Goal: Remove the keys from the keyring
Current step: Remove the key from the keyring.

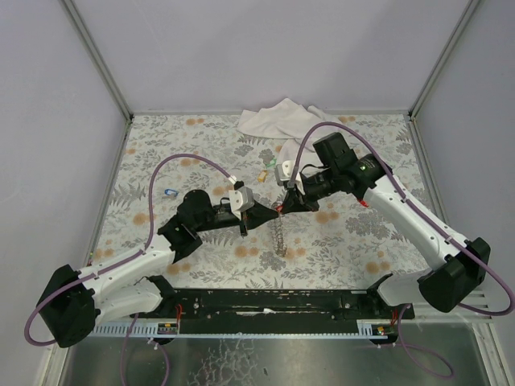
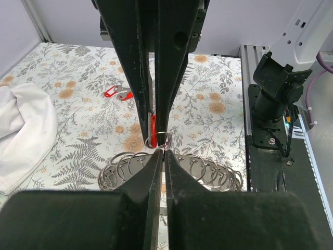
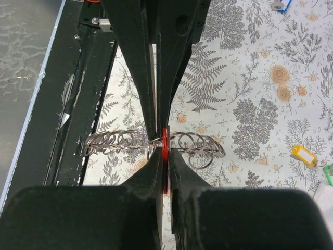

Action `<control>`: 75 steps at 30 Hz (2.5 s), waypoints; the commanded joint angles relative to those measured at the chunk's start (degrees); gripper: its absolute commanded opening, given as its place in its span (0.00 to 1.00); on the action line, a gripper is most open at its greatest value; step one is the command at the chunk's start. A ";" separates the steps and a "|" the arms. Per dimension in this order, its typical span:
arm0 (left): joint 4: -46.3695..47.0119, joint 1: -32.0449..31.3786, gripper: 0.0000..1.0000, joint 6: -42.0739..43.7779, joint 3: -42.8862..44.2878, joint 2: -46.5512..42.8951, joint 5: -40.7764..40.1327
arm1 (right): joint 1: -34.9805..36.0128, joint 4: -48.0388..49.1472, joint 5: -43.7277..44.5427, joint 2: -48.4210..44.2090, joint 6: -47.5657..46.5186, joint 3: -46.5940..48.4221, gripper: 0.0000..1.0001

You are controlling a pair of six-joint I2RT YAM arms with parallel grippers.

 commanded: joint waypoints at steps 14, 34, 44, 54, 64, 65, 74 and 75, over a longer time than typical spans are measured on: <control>2.06 -0.30 0.00 1.10 0.24 -0.66 -3.10 | 0.59 -1.81 0.44 0.07 1.41 2.97 0.00; 1.97 -0.36 0.00 3.55 -1.84 -2.64 -3.62 | 0.27 -1.92 2.88 1.15 5.27 4.58 0.00; 4.11 -0.24 0.00 3.83 -3.38 -3.69 -3.99 | -1.49 -2.67 0.84 0.30 4.43 4.36 0.00; 10.24 -0.06 0.00 1.30 -5.90 -3.63 -5.40 | -1.52 -4.04 -1.05 -0.48 1.21 3.24 0.00; 17.39 0.81 0.00 -3.28 -9.10 -1.75 -4.36 | -1.61 -6.70 -3.11 -1.89 -4.91 2.45 0.00; 18.19 0.91 0.00 -3.70 -9.31 -1.38 -4.19 | -1.61 -6.80 -3.26 -1.98 -5.26 2.28 0.00; 21.86 1.02 0.00 -6.04 -9.35 2.82 -2.40 | -1.61 -6.01 -3.42 -1.86 -3.79 2.78 0.00; 22.22 1.03 0.00 -6.10 -9.48 3.05 -2.41 | -1.61 -5.79 -3.30 -1.90 -3.52 2.77 0.00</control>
